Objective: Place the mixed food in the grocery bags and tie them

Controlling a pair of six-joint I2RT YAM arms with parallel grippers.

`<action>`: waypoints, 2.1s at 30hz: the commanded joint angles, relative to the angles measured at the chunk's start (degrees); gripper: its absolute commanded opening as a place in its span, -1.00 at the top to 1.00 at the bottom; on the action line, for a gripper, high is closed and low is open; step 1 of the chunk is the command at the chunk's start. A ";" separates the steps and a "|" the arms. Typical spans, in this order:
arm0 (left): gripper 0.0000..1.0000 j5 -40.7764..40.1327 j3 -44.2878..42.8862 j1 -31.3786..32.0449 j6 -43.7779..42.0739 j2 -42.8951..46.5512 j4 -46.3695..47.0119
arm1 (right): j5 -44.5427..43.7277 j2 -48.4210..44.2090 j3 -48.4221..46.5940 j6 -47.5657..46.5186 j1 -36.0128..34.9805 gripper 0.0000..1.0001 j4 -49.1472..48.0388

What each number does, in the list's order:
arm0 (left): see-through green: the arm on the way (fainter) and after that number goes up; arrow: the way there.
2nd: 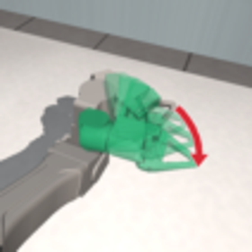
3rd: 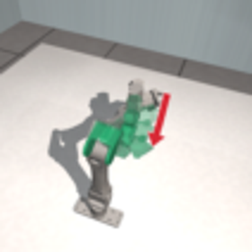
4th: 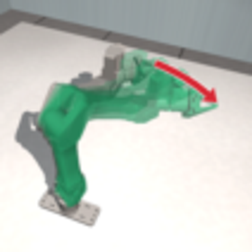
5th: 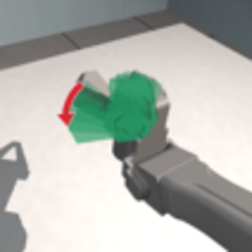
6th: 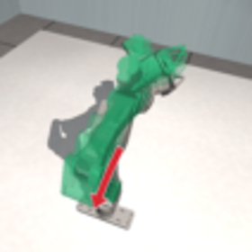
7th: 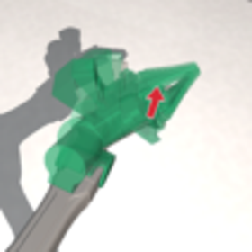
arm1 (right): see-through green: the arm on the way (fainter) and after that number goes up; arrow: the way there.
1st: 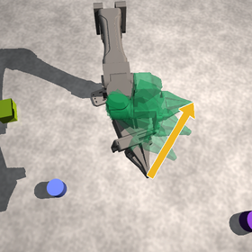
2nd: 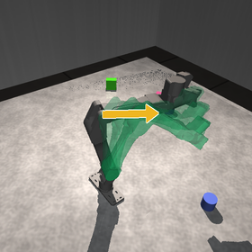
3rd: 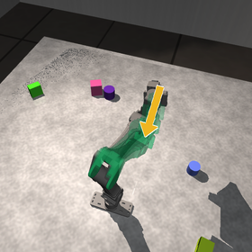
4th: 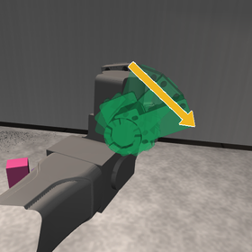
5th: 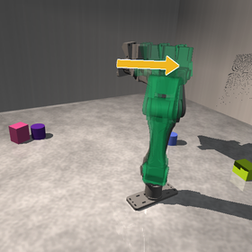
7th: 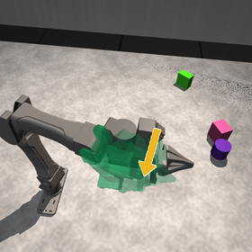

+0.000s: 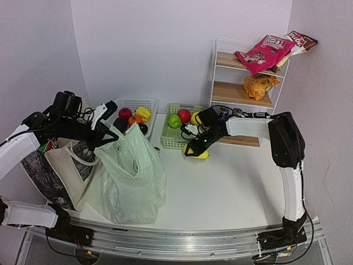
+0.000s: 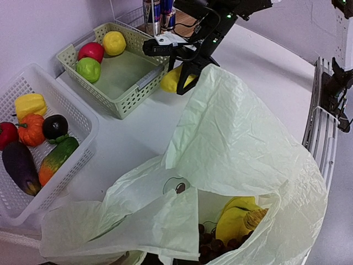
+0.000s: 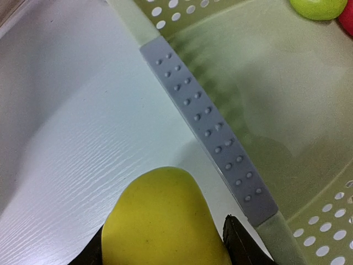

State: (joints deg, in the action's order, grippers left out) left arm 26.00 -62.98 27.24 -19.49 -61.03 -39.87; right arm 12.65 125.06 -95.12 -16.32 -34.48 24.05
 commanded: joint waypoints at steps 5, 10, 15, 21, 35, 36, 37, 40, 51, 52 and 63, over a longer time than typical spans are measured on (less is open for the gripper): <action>1.00 0.57 -0.15 -0.35 0.10 1.22 2.57 | -3.61 2.08 -6.13 0.06 0.45 0.96 0.78; 1.00 0.70 -0.06 -0.35 0.13 1.20 2.71 | -2.52 1.58 -7.05 1.66 0.45 0.97 1.44; 1.00 0.86 -1.43 -0.34 0.89 1.27 2.07 | -0.62 -1.35 -7.93 2.26 0.12 1.00 3.06; 1.00 0.09 -3.50 -0.35 3.40 2.50 0.20 | 4.01 -14.10 -4.13 4.82 -3.33 1.00 3.99; 1.00 -1.08 -6.32 -0.70 18.98 4.18 0.39 | -4.74 -21.44 2.21 35.50 -25.52 1.00 -46.70; 1.00 -0.82 -6.72 -0.79 20.58 4.27 0.42 | -5.88 -19.76 3.75 37.29 -27.25 1.00 -53.28; 1.00 -0.54 -7.10 -0.87 22.07 4.34 0.47 | -6.97 -18.08 5.10 38.59 -29.02 1.00 -59.45; 1.00 0.98 -7.83 -0.86 25.20 4.22 0.57 | -9.78 -14.07 4.17 35.50 -34.52 1.00 -65.33; 1.00 7.44 -8.70 -0.87 27.09 3.08 -0.64 | -27.35 -10.06 10.32 19.73 -41.78 1.00 -64.63; 1.00 7.79 -8.74 -0.88 26.90 3.25 -0.66 | -30.33 -9.93 11.46 19.41 -41.81 1.00 -64.50; 1.00 8.43 -7.29 -0.87 22.34 5.69 -0.82 | -37.08 -10.36 13.59 15.74 -39.92 1.00 -58.86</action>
State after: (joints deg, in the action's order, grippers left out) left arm 33.06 -69.32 26.68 5.23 -57.29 -41.01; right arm -20.57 116.68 -80.38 2.00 -75.35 -36.64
